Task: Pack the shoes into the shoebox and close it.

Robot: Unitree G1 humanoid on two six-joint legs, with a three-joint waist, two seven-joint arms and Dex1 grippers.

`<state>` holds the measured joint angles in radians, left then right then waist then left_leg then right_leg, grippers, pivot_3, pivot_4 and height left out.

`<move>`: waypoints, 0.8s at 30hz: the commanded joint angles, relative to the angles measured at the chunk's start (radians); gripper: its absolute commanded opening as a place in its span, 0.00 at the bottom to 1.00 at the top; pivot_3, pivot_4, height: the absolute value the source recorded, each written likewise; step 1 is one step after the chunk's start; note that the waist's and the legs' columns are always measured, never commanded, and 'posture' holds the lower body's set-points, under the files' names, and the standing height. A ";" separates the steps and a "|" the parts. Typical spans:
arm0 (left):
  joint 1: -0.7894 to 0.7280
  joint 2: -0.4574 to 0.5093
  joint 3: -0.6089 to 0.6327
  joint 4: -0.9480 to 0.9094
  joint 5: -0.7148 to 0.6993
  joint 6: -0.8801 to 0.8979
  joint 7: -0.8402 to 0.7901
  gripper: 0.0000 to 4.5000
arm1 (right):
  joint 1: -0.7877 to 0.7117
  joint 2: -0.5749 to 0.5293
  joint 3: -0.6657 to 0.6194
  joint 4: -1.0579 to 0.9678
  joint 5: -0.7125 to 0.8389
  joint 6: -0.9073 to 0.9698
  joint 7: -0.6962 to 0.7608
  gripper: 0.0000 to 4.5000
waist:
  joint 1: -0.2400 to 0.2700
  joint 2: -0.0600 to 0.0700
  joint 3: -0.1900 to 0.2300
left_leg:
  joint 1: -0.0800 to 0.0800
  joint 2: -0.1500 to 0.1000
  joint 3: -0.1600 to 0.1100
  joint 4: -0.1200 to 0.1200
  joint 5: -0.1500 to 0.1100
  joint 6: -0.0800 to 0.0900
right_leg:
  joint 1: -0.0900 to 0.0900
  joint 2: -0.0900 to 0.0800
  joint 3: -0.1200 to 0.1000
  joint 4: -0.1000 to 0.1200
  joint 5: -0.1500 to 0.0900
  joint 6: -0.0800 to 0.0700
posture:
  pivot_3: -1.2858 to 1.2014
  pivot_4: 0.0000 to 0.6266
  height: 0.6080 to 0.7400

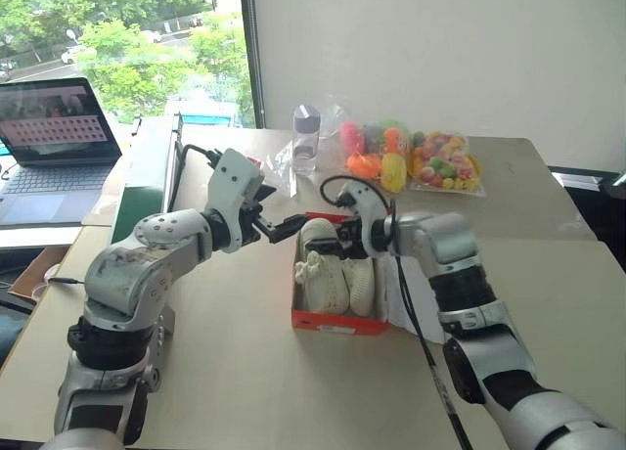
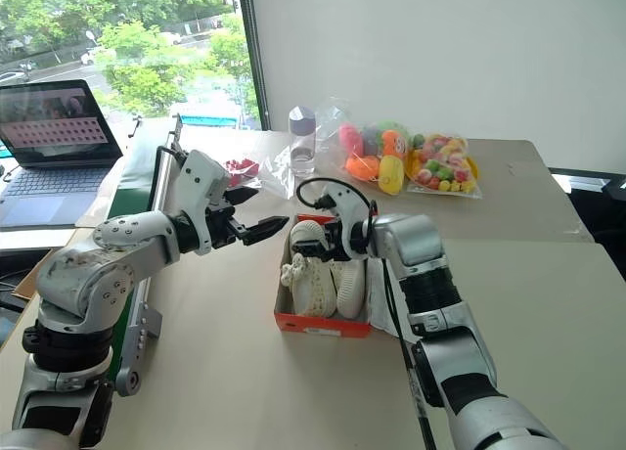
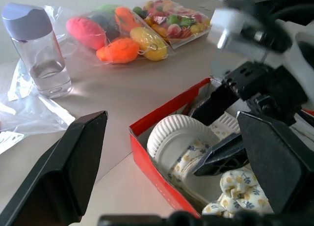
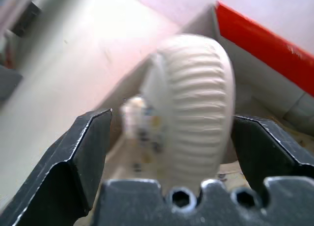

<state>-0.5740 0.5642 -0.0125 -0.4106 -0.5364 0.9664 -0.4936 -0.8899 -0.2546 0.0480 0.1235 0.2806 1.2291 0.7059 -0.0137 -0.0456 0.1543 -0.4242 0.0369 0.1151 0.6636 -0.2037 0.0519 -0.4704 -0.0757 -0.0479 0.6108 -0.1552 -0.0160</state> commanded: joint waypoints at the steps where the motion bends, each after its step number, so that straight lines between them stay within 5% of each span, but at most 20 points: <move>1: -0.035 0.003 -0.010 0.005 0.015 -0.045 -0.026 1.00 | -0.012 -0.026 -0.039 -0.083 0.050 0.054 -0.017 0.99 | 0.001 0.000 0.000 | 0.000 0.000 0.000 0.000 0.000 0.000 | 0.000 0.000 0.000 0.000 0.000 0.000 | 0.52 0.24 1.00; 14: -0.034 0.041 -0.060 0.067 0.101 -0.107 -0.070 1.00 | -0.001 -0.103 -0.081 -0.154 0.172 0.071 0.015 0.99 | -0.001 0.000 0.000 | -0.001 -0.001 0.000 0.000 0.000 0.001 | -0.001 0.000 0.000 -0.001 0.000 0.000 | 0.52 0.24 1.00; 18: -0.002 0.070 -0.041 0.059 0.107 -0.108 -0.091 1.00 | -0.026 -0.093 -0.082 -0.166 0.212 0.051 0.025 0.77 | -0.002 0.001 0.001 | -0.001 -0.001 0.000 0.000 0.000 0.000 | -0.001 -0.001 0.000 0.000 0.000 0.000 | 0.52 0.24 1.00; 24: 0.063 0.174 -0.011 0.013 0.089 -0.119 -0.183 1.00 | -0.028 -0.140 0.051 -0.114 0.143 -0.137 0.083 0.31 | -0.001 0.001 0.001 | -0.002 -0.001 0.000 0.000 0.000 0.000 | -0.001 -0.001 0.000 -0.001 -0.001 0.000 | 0.52 0.24 1.00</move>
<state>-0.5062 0.7149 -0.0547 -0.3419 -0.4354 0.8745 -0.6410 -0.8940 -0.3820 0.0624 0.0020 0.4466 1.1827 0.7649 -0.0142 -0.0445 0.1554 -0.4262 0.0358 0.1149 0.6633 -0.2039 0.0523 -0.4718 -0.0766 -0.0484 0.6093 -0.1559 -0.0158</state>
